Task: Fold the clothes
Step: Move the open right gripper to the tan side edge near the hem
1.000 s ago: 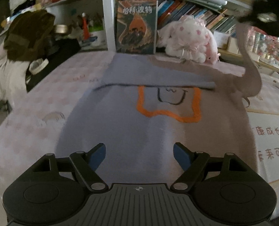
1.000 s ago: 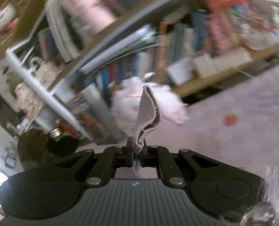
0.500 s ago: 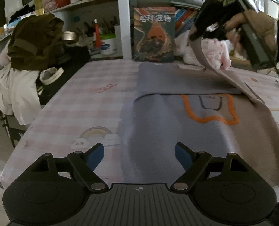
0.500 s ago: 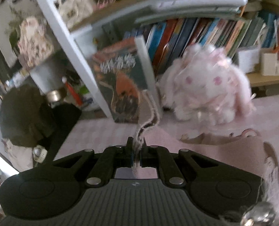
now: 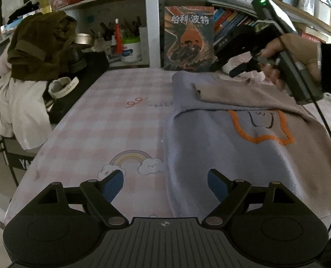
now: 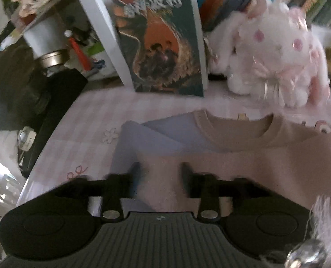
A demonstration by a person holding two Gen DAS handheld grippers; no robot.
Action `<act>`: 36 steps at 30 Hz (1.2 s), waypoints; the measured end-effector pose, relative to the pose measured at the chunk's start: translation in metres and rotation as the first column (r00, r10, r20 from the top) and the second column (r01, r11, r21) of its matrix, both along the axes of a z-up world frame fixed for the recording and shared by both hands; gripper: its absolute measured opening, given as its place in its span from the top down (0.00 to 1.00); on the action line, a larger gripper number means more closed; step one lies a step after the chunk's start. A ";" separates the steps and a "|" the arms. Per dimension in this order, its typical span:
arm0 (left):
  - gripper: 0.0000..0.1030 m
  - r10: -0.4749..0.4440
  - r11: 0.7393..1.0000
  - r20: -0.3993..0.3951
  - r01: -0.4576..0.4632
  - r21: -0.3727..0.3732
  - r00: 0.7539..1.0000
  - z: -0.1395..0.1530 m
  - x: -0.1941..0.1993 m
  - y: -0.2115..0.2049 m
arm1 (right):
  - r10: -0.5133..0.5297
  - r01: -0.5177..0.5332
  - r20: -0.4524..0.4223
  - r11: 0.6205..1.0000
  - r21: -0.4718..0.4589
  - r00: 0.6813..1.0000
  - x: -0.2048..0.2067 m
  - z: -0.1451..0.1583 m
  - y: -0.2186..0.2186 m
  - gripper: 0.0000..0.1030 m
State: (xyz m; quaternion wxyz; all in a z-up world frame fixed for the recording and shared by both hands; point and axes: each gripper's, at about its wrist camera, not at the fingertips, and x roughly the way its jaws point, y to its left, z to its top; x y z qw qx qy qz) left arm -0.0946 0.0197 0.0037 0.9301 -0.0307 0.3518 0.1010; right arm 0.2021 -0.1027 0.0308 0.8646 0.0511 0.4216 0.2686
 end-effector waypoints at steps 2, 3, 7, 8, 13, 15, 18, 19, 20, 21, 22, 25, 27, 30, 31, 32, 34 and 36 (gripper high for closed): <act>0.17 -0.020 1.000 0.010 0.020 -0.006 1.000 0.001 0.004 0.002 | 0.024 -0.024 0.016 1.000 0.000 1.000 -0.006 0.004 -0.002 0.57; 0.17 -0.032 0.999 0.017 0.032 -0.008 0.999 0.001 0.007 0.002 | 0.030 -0.030 0.023 1.000 0.003 0.999 -0.012 0.008 -0.008 0.57; 0.17 -0.086 0.996 0.044 0.087 -0.026 0.995 0.001 0.017 0.001 | 0.017 -0.016 0.041 0.999 -0.028 0.999 -0.045 0.016 -0.041 0.55; 0.17 -0.099 0.994 0.046 0.100 -0.037 0.994 0.000 0.021 0.000 | 0.011 -0.010 0.045 0.999 -0.039 0.999 -0.054 0.017 -0.050 0.55; 0.17 -0.136 0.987 0.022 0.138 -0.084 0.990 -0.006 0.044 -0.004 | -0.037 0.046 0.070 0.990 -0.130 0.997 -0.106 0.016 -0.101 0.53; 0.17 -0.128 0.988 0.016 0.129 -0.087 0.992 -0.004 0.051 -0.006 | -0.076 0.090 0.082 0.981 -0.175 0.994 -0.128 0.011 -0.122 0.52; 0.17 -0.117 0.987 0.023 0.119 -0.107 0.993 -0.002 0.053 -0.008 | -0.139 0.154 0.084 0.965 -0.213 0.987 -0.158 0.003 -0.154 0.50; 0.17 -0.112 0.987 0.021 0.114 -0.114 0.993 -0.002 0.053 -0.009 | -0.158 0.173 0.083 0.960 -0.222 0.984 -0.167 0.000 -0.164 0.50; 0.17 -0.107 0.987 0.017 0.108 -0.121 0.994 -0.003 0.054 -0.010 | -0.173 0.187 0.081 0.955 -0.229 0.982 -0.175 -0.003 -0.172 0.50; 0.17 -0.102 0.987 0.011 0.102 -0.127 0.995 -0.004 0.054 -0.011 | -0.184 0.197 0.075 0.951 -0.236 0.980 -0.182 -0.007 -0.179 0.50; 0.17 -0.096 0.987 0.004 0.096 -0.131 0.995 -0.005 0.053 -0.013 | -0.197 0.208 0.068 0.948 -0.241 0.978 -0.188 -0.010 -0.186 0.50; 0.17 -0.076 0.987 -0.025 0.071 -0.144 0.997 -0.007 0.051 -0.022 | -0.239 0.245 0.058 0.943 -0.223 0.969 -0.207 -0.015 -0.204 0.50; 0.17 -0.064 0.987 -0.043 0.057 -0.150 0.997 -0.005 0.046 -0.029 | -0.249 0.257 0.065 0.944 -0.208 0.966 -0.221 -0.015 -0.214 0.47; 0.17 -0.056 0.990 -0.044 0.050 -0.133 0.997 0.000 0.032 -0.041 | -0.249 0.260 0.078 0.943 -0.207 0.965 -0.239 -0.016 -0.223 0.44; 0.17 -0.054 0.991 -0.041 0.048 -0.124 0.998 0.002 0.026 -0.046 | -0.248 0.260 0.080 0.943 -0.209 0.965 -0.243 -0.017 -0.226 0.44; 0.17 -0.049 0.992 -0.044 0.044 -0.118 0.998 0.003 0.021 -0.049 | -0.246 0.259 0.084 0.943 -0.211 0.966 -0.248 -0.017 -0.228 0.42; 0.17 -0.038 0.994 -0.055 0.031 -0.108 0.998 0.002 0.010 -0.057 | -0.236 0.253 0.102 0.942 -0.220 0.966 -0.258 -0.017 -0.232 0.37; 0.17 -0.031 0.995 -0.069 0.024 -0.095 0.997 0.000 -0.003 -0.063 | -0.221 0.243 0.115 0.943 -0.228 0.968 -0.269 -0.018 -0.235 0.34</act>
